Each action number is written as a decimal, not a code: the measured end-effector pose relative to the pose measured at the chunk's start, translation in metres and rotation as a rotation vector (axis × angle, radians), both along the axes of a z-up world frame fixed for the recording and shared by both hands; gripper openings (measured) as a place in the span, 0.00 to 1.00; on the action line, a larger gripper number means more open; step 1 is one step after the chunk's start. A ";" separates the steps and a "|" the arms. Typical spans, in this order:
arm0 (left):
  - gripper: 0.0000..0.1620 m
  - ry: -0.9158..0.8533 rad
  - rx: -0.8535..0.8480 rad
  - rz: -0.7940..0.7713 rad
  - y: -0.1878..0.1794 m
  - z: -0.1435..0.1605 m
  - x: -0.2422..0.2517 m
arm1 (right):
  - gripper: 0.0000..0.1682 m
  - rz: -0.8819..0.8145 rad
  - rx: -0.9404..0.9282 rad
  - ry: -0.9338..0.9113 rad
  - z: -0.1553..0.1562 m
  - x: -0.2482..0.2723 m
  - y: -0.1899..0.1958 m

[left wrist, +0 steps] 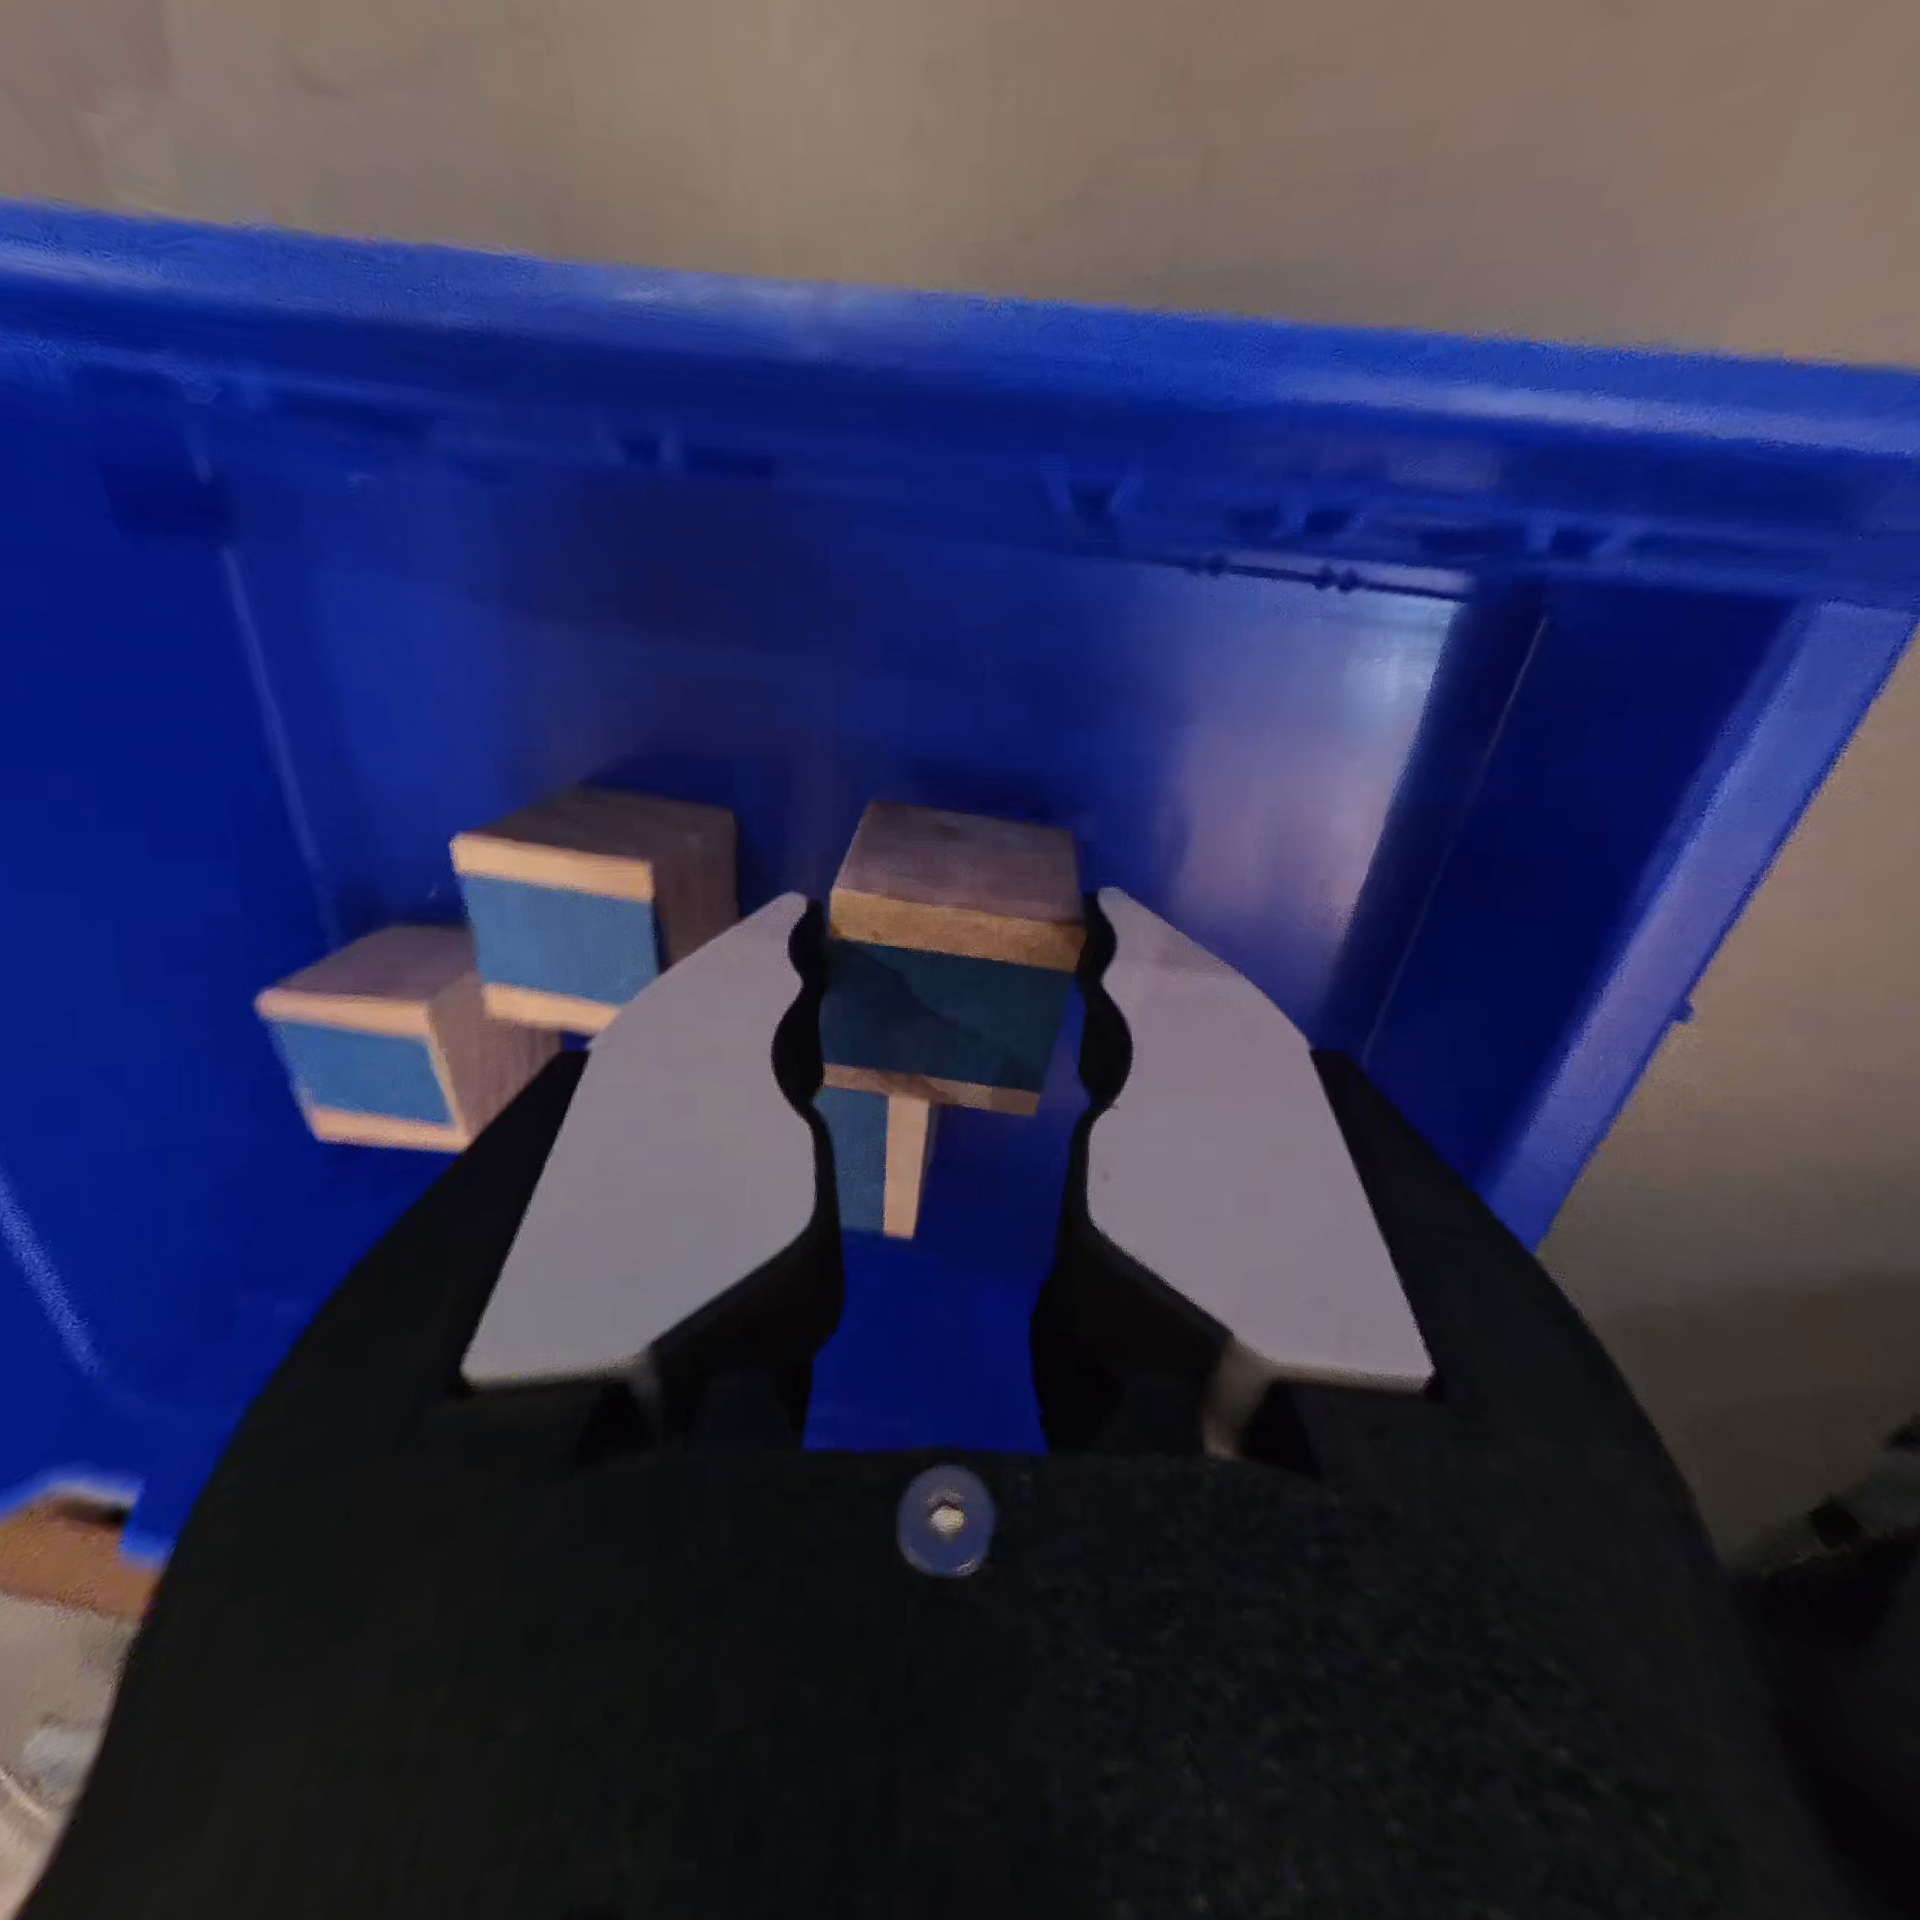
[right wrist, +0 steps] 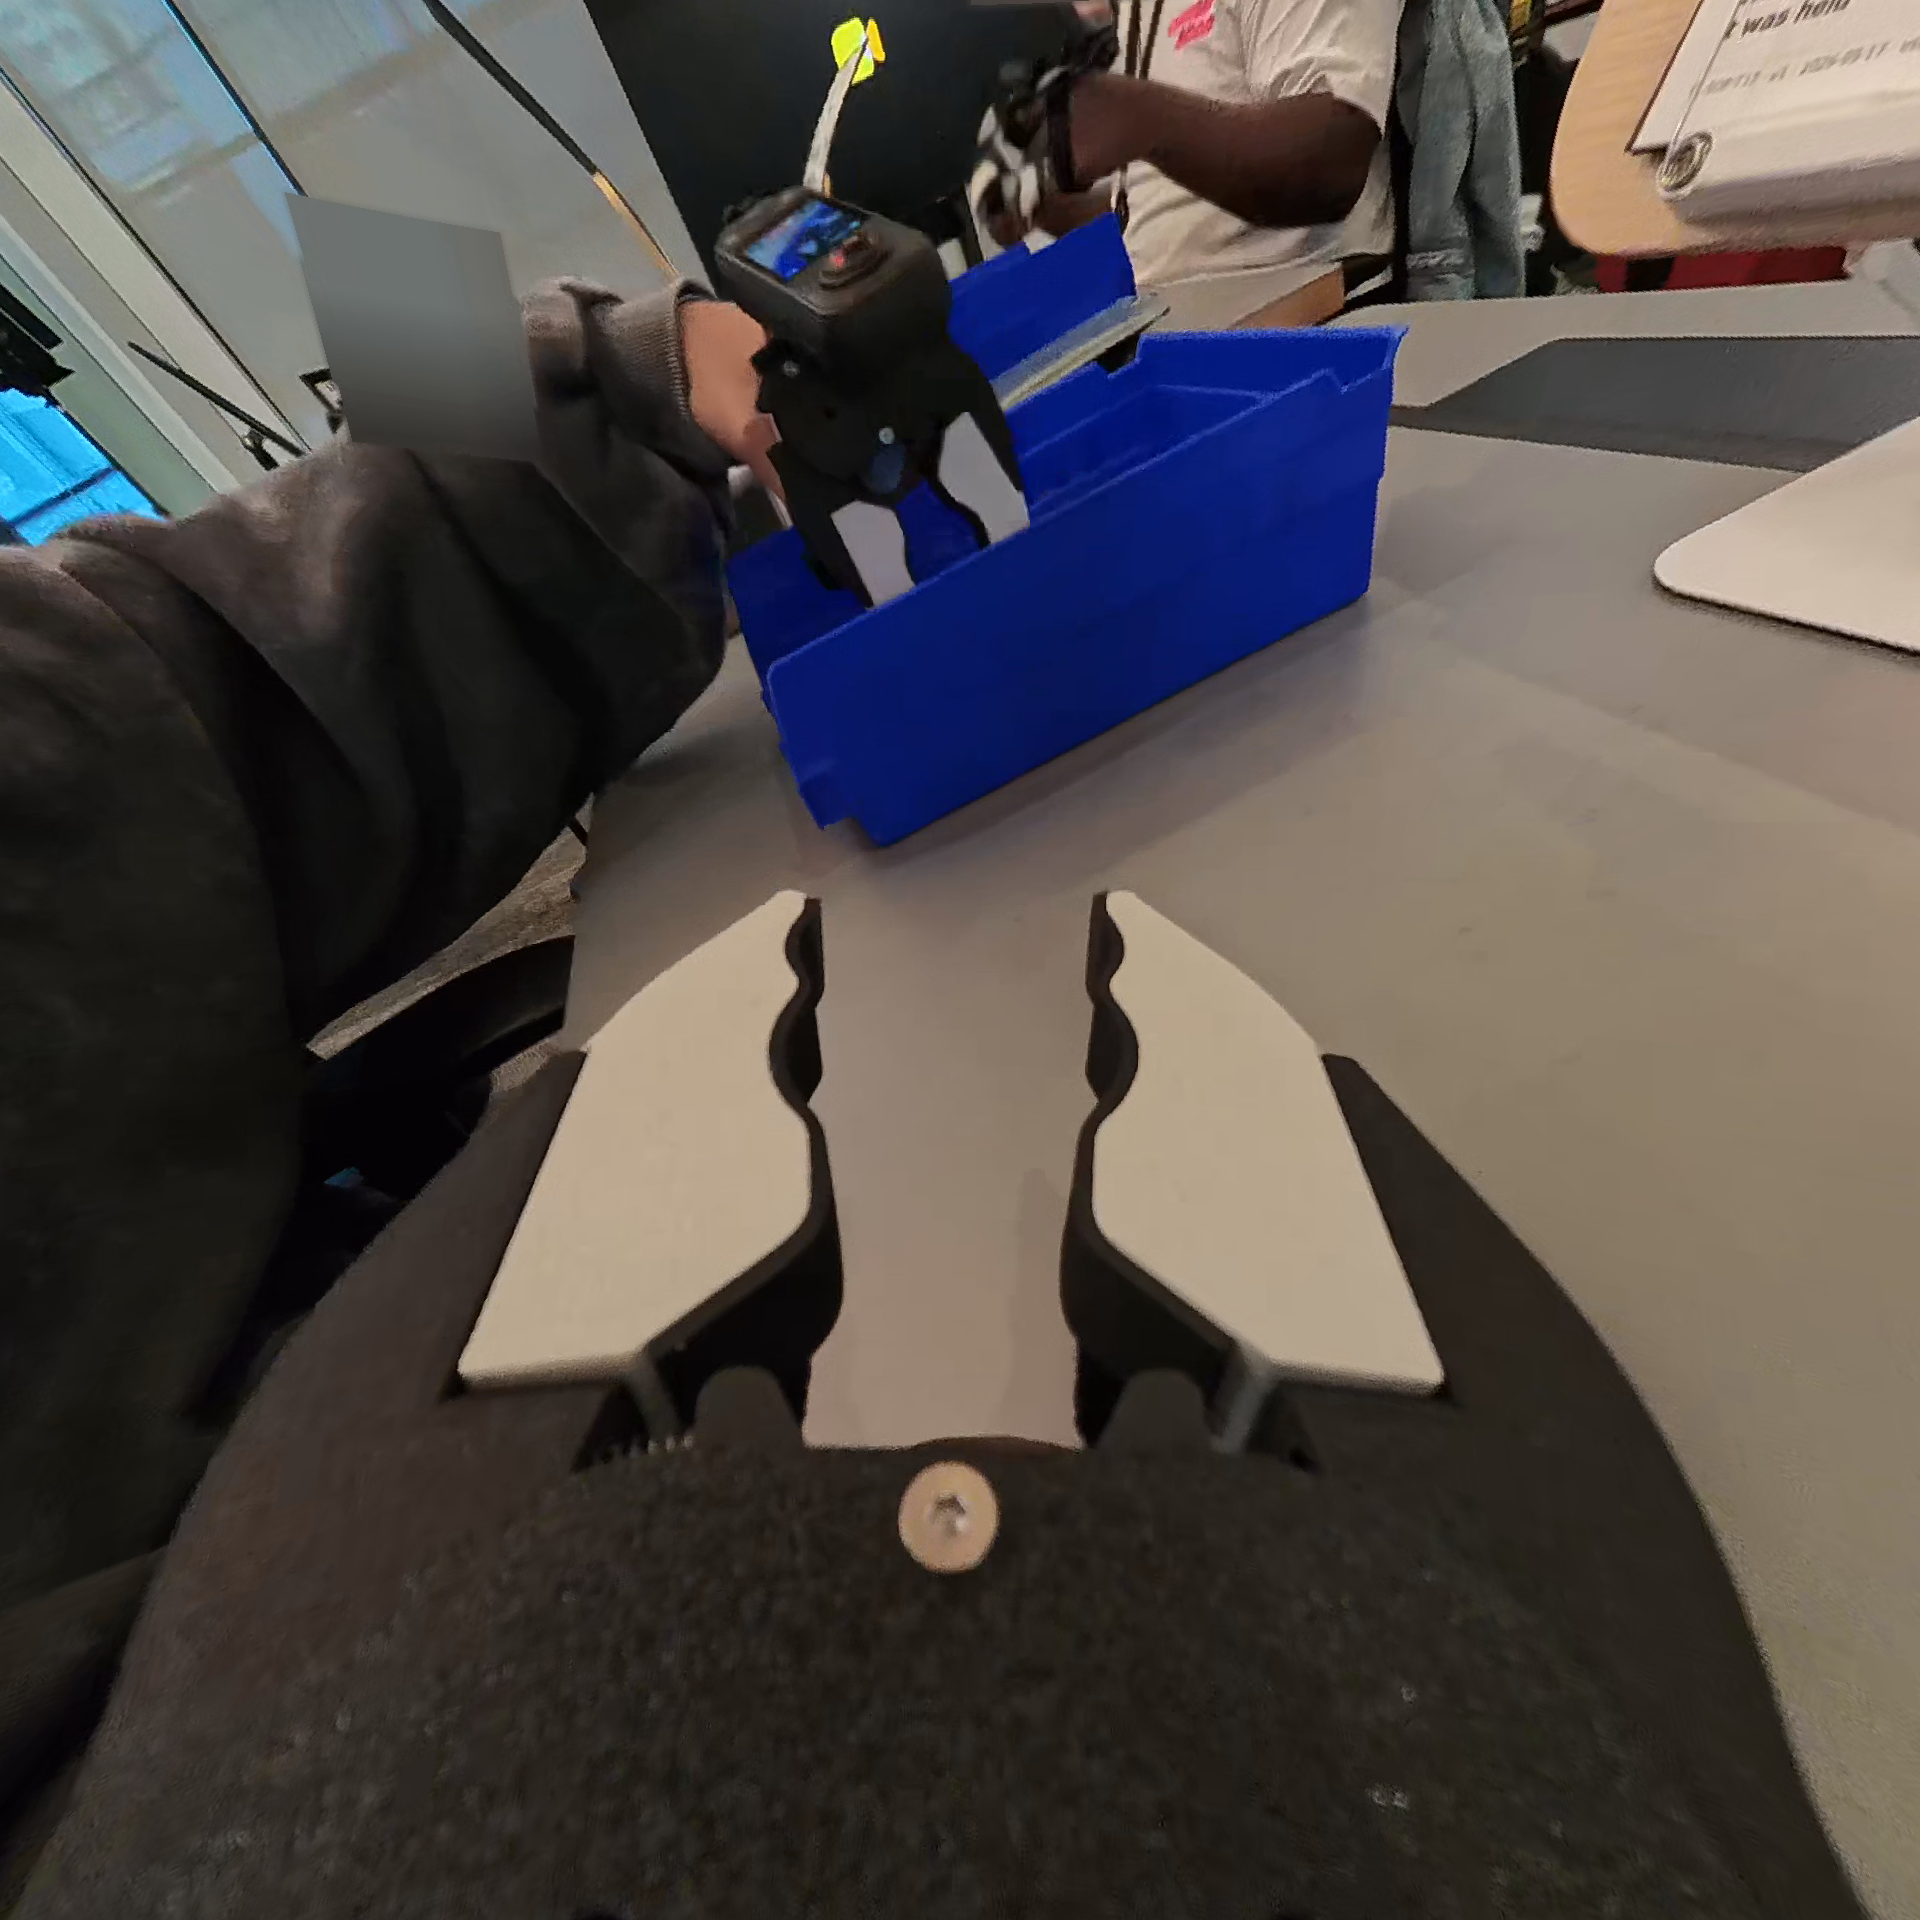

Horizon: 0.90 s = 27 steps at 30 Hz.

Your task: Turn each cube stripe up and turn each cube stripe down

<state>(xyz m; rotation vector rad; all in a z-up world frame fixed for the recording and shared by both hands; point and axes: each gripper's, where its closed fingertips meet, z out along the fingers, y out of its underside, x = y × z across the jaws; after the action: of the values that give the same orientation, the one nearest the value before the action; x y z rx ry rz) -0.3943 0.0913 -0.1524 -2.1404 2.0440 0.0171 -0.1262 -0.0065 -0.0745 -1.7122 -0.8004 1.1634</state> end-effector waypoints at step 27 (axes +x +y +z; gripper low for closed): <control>0.28 -1.588 -0.620 0.618 -0.050 0.149 0.239 | 0.45 -0.007 -0.413 0.380 0.028 0.017 0.012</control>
<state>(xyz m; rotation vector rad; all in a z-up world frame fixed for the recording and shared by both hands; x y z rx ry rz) -0.1550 0.0414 -0.0033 -1.7139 0.4425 -1.7065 -0.1096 0.0054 -0.0469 -1.7304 -0.3339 1.6714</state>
